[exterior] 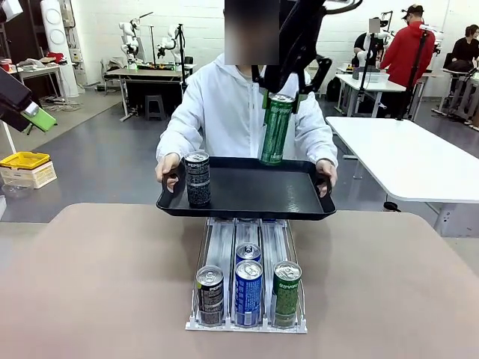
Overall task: Retrieve and hand over the desired beverage to the person.
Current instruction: Place the picked can on the Handle tray extended by the person.
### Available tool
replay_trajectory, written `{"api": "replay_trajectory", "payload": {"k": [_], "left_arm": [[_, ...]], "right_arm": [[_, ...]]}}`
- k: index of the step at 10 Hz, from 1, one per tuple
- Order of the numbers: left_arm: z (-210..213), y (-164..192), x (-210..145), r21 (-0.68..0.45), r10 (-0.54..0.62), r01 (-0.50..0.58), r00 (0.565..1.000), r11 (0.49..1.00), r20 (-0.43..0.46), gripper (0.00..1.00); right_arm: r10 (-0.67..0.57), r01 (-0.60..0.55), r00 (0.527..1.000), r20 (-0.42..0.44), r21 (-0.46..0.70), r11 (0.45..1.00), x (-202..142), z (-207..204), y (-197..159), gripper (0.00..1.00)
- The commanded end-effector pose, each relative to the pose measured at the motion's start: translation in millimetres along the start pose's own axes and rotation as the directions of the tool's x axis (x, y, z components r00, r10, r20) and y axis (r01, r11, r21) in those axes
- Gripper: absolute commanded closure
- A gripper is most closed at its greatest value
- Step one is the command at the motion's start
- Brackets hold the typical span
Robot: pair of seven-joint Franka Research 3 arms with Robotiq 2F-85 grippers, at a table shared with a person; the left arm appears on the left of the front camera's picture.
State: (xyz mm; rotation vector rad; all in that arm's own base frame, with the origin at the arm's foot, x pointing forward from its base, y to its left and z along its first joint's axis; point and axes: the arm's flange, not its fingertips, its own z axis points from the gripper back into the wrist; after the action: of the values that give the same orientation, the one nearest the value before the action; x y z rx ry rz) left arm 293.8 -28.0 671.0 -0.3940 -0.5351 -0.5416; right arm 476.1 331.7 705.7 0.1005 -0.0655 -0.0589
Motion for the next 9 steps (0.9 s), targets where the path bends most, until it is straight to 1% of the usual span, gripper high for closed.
{"api": "replay_trajectory", "payload": {"k": [1, 3, 5, 9], "left_arm": [[-1, -1, 1, -0.007, 0.005, -0.005, 1.0, 1.0, 0.013, 0.0], [-1, -1, 1, -0.007, 0.005, -0.005, 1.0, 1.0, 0.013, 0.0], [-1, -1, 1, -0.007, 0.005, -0.005, 1.0, 1.0, 0.013, 0.0], [-1, -1, 1, -0.007, 0.005, -0.005, 1.0, 1.0, 0.013, 0.0]], "right_arm": [[-0.037, 0.037, 0.999, 0.003, -0.074, 0.997, 26, -10, 29, 0.42], [-0.023, 0.021, 0.999, -0.031, -0.09, 0.996, 40, -38, 44, 0.42], [0.007, -0.01, 0.999, -0.039, -0.084, 0.996, 44, -58, 49, 0.42], [0.014, -0.022, 0.995, -0.099, -0.089, 0.996, 47, -81, 47, 0.42]]}}
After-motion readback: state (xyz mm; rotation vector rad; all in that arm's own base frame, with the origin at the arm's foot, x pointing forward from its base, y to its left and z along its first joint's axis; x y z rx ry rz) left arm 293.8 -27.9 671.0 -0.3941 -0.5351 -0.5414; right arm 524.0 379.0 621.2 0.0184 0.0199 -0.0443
